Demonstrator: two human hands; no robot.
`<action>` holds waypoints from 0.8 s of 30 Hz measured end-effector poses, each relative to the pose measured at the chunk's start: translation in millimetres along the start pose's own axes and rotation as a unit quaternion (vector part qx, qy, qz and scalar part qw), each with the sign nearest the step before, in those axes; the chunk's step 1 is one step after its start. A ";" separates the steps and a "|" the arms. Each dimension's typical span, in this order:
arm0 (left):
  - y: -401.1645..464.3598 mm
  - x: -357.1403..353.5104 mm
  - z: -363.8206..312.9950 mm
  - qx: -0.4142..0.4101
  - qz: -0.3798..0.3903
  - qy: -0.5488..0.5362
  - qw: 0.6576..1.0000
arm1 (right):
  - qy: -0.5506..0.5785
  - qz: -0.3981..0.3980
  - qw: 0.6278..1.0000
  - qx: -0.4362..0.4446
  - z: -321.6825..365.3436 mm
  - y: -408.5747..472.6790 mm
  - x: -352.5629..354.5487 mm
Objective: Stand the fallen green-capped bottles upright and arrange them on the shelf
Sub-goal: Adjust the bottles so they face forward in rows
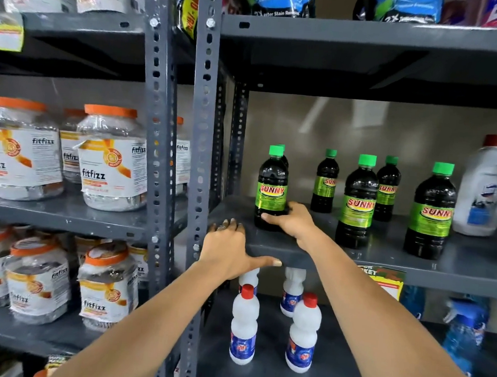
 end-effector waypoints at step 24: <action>-2.8 3.2 -3.0 0.004 -0.007 0.019 1.000 | 0.020 0.041 0.998 0.049 3.1 -21.3 4.8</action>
Point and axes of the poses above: each hand's wrist, its own y-axis towards the middle knuckle, its own x-axis out of the back of the hand, z = x × y, the point moved 6 cm from there along y, towards the middle knuckle, and after that the axes turned 7 degrees about x, right-handed, at the moved point
